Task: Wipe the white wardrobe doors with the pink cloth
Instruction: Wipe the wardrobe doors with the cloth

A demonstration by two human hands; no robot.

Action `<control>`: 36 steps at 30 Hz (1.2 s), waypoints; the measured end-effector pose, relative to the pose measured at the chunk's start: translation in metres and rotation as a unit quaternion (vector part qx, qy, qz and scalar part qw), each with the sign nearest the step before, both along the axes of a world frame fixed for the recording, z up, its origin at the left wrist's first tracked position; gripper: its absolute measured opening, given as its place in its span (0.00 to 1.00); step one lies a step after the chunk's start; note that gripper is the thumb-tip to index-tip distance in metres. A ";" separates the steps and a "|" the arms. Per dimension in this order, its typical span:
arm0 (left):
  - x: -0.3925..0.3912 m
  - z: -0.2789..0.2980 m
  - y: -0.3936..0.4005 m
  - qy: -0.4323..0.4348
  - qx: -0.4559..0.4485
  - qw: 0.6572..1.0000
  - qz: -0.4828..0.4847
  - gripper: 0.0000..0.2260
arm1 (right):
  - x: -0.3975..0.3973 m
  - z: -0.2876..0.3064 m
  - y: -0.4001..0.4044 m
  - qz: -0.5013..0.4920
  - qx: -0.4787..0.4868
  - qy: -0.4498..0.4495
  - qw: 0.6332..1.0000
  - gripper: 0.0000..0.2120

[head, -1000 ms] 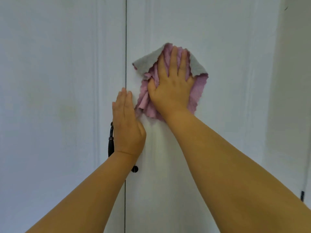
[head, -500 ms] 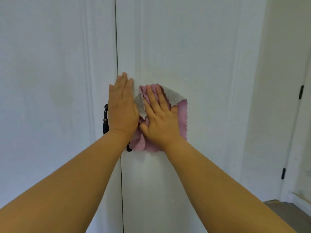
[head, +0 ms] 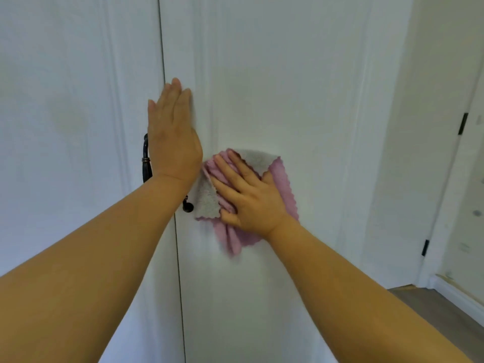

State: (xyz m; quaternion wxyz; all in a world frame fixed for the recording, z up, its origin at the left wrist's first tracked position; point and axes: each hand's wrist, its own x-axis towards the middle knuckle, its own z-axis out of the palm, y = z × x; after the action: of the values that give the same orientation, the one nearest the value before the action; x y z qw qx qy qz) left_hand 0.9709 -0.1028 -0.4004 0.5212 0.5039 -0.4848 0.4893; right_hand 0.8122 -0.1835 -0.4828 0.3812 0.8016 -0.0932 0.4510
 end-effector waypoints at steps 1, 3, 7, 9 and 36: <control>0.000 0.000 0.000 0.002 0.000 1.000 0.001 0.26 | -0.003 0.010 -0.004 -0.012 -0.015 0.015 1.000 0.31; 0.000 0.001 -0.001 0.002 0.006 1.000 0.003 0.26 | -0.003 0.036 -0.007 -0.032 -0.025 0.005 0.999 0.32; 0.000 0.002 0.002 0.001 0.017 1.000 0.001 0.25 | 0.014 0.087 -0.004 -0.061 0.023 -0.111 0.992 0.34; -0.001 0.004 0.002 0.006 0.020 1.000 0.006 0.23 | 0.023 0.089 0.002 -0.052 0.044 -0.157 0.985 0.32; 0.002 0.004 0.002 0.005 0.036 0.999 0.010 0.22 | 0.036 0.060 0.017 -0.076 0.097 -0.184 0.975 0.33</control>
State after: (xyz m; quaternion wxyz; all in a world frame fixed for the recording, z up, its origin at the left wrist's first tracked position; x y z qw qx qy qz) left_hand 0.9730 -0.1012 -0.3963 0.5003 0.5298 -0.4944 0.4739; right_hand 0.8482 -0.1667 -0.4228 0.3107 0.7290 -0.2655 0.5492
